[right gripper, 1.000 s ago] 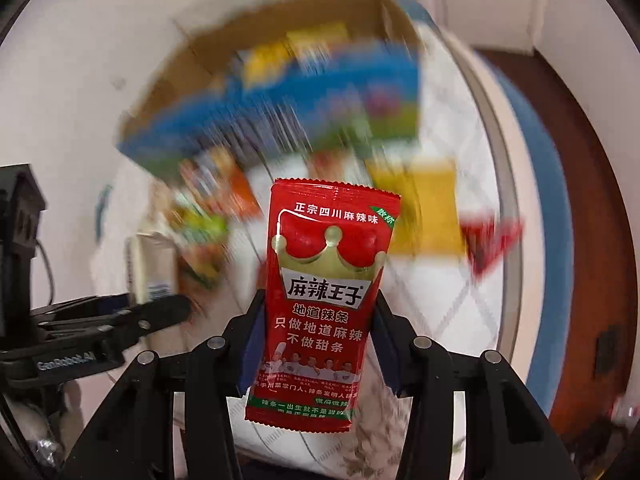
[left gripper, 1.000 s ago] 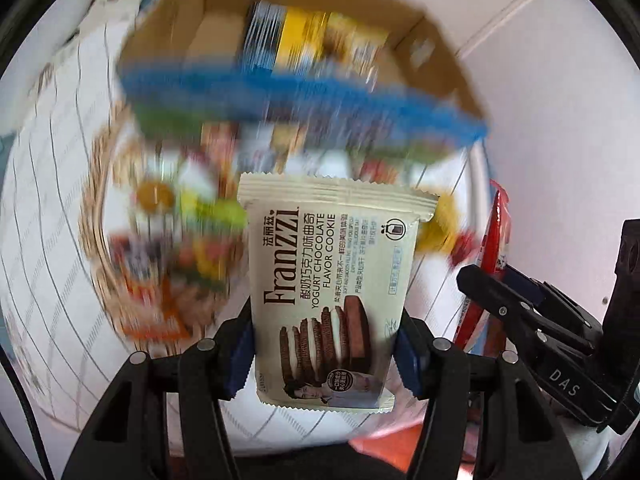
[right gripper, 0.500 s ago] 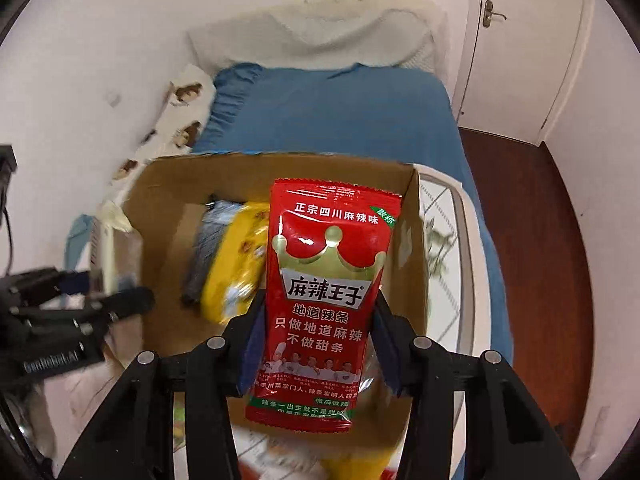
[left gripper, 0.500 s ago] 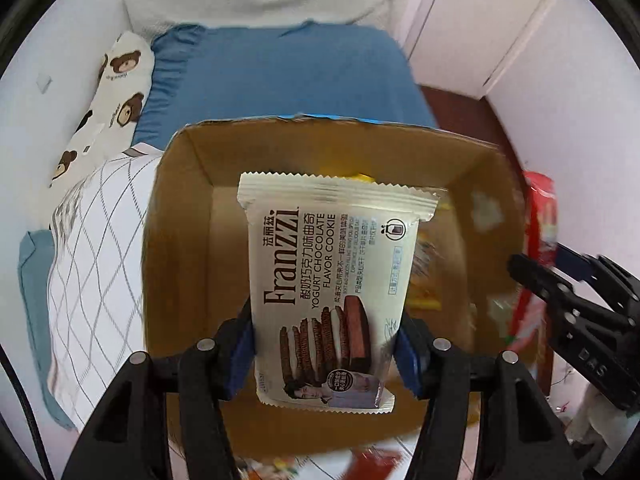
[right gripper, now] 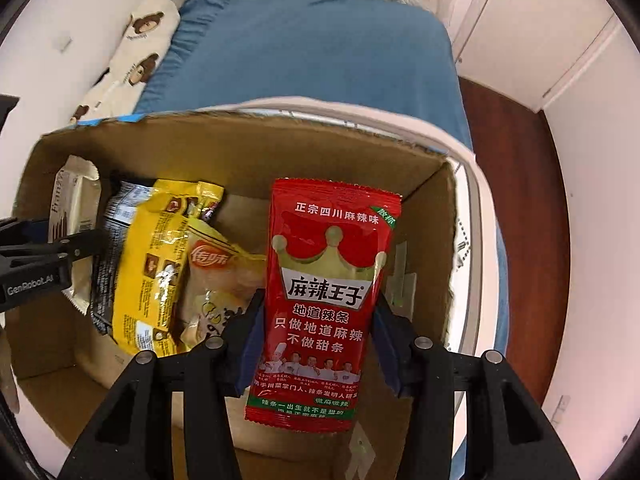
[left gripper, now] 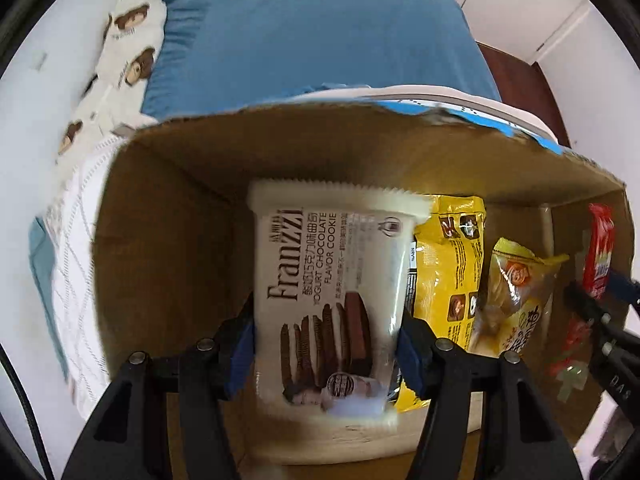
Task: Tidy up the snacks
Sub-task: 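Carry both packets into the box and open both tools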
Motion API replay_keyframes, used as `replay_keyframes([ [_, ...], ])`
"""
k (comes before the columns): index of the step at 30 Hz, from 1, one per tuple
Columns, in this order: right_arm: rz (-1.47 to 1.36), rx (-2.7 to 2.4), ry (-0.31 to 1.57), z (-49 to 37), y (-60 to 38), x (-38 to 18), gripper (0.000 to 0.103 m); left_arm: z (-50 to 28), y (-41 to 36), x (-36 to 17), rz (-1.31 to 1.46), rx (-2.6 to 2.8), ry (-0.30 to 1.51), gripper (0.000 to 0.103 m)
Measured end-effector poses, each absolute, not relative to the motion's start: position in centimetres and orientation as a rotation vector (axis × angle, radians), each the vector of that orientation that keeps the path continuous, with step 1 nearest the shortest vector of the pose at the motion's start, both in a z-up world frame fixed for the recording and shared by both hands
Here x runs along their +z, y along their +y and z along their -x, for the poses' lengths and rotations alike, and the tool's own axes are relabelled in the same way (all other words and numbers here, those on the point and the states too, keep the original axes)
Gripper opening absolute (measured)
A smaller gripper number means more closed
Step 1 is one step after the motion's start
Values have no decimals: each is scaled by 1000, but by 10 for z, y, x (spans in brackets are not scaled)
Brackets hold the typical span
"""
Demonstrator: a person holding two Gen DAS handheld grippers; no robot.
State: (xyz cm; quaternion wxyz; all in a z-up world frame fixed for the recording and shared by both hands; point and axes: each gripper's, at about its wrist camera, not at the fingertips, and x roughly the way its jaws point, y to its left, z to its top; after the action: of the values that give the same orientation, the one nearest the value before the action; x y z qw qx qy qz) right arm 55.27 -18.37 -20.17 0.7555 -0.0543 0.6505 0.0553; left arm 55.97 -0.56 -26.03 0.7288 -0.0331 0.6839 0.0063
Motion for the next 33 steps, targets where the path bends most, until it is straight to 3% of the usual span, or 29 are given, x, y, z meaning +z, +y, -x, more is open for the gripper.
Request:
replay_keyframes([
  [1,102,129,1423,-556,-184,-205,78,-561,-4,-262,86,3,1497,68],
  [2,84,136,1428,-560,-184,-210,84,-563,-4,-263,84,-1,1485,74],
  [7,69,123,1426,-567,-181,-218,94,-559,-14,-258,76,-15,1466,88],
  [33,-29,119,1156,-425,-195,-129,95,-421,-21,-161,74,4,1124,88],
])
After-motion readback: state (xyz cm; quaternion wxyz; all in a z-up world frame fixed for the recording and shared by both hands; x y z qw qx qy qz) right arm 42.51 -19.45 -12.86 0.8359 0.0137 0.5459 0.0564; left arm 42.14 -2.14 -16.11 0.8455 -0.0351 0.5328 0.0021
